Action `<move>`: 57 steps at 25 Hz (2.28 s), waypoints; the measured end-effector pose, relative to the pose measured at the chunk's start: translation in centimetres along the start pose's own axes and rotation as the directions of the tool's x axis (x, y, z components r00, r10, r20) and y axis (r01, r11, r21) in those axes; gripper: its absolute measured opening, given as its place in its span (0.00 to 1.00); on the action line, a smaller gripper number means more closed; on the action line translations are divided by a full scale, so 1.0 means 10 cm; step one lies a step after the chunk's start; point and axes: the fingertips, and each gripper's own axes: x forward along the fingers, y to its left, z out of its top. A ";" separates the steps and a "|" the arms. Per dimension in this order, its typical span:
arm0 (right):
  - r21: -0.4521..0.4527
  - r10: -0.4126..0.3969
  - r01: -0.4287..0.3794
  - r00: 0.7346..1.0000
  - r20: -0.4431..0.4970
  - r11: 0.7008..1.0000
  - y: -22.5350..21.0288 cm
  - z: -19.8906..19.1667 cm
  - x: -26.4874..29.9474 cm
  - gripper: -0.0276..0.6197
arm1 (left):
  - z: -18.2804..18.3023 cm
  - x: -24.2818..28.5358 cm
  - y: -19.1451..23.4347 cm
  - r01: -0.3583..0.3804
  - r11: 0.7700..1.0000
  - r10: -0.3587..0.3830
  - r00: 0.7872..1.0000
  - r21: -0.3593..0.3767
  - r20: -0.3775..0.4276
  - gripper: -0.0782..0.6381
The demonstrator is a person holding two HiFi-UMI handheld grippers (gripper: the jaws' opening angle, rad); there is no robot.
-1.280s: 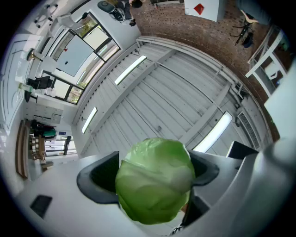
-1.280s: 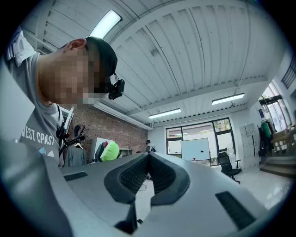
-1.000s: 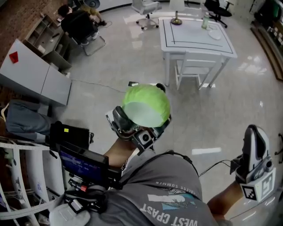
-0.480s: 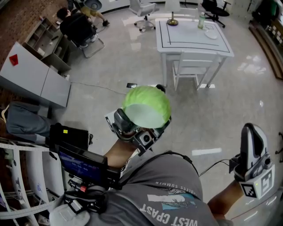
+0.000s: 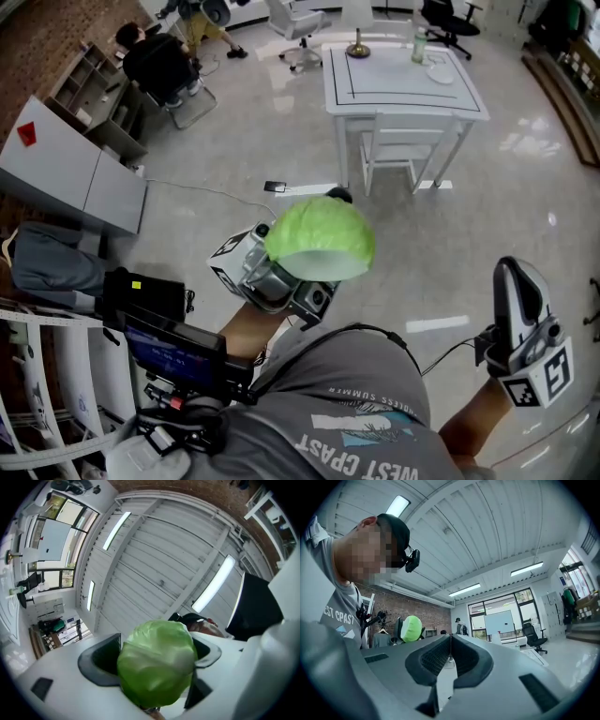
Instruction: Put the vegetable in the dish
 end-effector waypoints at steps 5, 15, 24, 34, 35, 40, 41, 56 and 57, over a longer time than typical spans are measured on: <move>0.055 0.047 -0.046 0.999 -0.011 0.997 0.10 -0.15 0.17 0.05 | -0.02 -0.01 -0.01 -0.005 0.996 0.011 0.997 0.090 -0.075 0.71; 0.062 0.386 -0.390 0.920 0.070 0.919 1.04 -0.22 0.84 0.25 | -0.31 0.07 -0.11 0.079 0.970 0.004 0.942 0.231 -0.336 0.70; 0.031 0.382 -0.382 0.924 0.010 0.924 1.04 -0.29 0.97 0.29 | -0.21 0.00 -0.04 0.073 0.947 0.064 0.913 0.314 -0.404 0.70; -0.050 0.178 -0.178 0.984 -0.016 0.983 0.65 -0.15 0.93 0.06 | 0.13 -0.21 0.31 0.010 0.921 0.167 0.893 0.389 -0.419 0.70; -0.065 0.165 -0.166 0.986 -0.021 0.984 0.64 -0.13 0.91 0.06 | 0.14 -0.22 0.32 0.013 0.922 0.165 0.891 0.387 -0.423 0.70; -0.096 0.123 -0.125 0.992 -0.034 0.987 0.61 -0.08 0.86 0.06 | 0.21 -0.28 0.31 0.022 0.925 0.160 0.883 0.380 -0.441 0.70; -0.094 0.115 -0.117 0.993 -0.033 0.989 0.60 -0.08 0.86 0.06 | 0.22 -0.30 0.31 0.021 0.925 0.162 0.882 0.380 -0.443 0.70; -0.057 0.061 -0.063 0.998 -0.025 0.996 0.64 -0.20 1.24 0.06 | 0.58 -0.53 0.38 0.016 0.931 0.159 0.883 0.365 -0.442 0.70; -0.063 0.055 -0.056 0.998 -0.025 0.996 0.65 -0.20 1.28 0.06 | 0.62 -0.55 0.39 0.017 0.932 0.156 0.883 0.363 -0.443 0.70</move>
